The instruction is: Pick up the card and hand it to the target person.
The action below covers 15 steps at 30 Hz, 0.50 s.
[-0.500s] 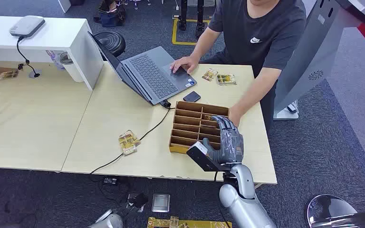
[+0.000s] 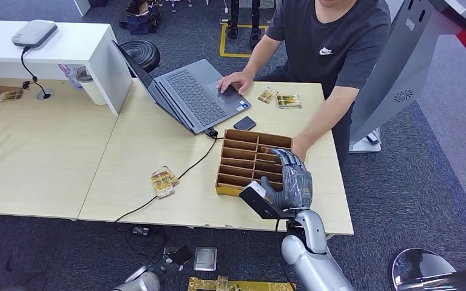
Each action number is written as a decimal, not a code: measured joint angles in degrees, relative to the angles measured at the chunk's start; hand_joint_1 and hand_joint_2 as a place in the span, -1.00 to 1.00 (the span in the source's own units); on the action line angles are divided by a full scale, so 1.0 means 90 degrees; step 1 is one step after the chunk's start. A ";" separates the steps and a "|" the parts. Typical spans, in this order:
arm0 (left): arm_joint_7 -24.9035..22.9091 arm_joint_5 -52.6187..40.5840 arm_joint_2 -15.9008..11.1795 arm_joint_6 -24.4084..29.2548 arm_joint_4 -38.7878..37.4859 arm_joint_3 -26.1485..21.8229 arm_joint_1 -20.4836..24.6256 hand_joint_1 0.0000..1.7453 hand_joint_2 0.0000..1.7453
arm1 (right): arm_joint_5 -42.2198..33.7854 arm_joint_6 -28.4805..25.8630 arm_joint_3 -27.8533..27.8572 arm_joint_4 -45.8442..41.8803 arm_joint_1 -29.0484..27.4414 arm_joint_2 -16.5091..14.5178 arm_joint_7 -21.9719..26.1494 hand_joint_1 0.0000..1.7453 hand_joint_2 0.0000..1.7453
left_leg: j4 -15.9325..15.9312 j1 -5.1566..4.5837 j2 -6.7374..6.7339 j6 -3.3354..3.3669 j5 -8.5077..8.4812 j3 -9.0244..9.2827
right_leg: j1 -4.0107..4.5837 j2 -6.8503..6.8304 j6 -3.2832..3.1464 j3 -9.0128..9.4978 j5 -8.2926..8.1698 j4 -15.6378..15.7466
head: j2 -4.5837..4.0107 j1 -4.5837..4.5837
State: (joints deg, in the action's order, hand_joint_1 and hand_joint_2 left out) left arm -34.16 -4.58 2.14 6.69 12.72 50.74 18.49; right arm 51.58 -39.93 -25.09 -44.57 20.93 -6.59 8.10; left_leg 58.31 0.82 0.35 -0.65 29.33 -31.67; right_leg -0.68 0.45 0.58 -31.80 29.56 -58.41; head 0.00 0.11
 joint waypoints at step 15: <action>-0.0005 0.0039 0.0027 0.0021 0.0000 0.0012 0.0002 -1.00 -1.00 | -0.0084 0.0001 0.0002 0.0146 0.0132 -0.0138 0.0257 -0.33 1.00 | 0.0000 0.0000 0.0000 0.0000 0.0000 -0.0001 | 0.0000 0.0000 0.0000 0.0001 0.0000 -0.0001 | 0.0000 0.0001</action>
State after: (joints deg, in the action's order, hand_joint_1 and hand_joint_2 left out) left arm -34.21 -4.23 2.38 6.87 12.72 50.84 18.51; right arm 50.82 -39.92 -25.07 -43.26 22.12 -7.83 10.42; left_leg 58.31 0.82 0.36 -0.65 29.33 -31.67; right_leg -0.68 0.45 0.58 -31.79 29.56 -58.42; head 0.00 0.11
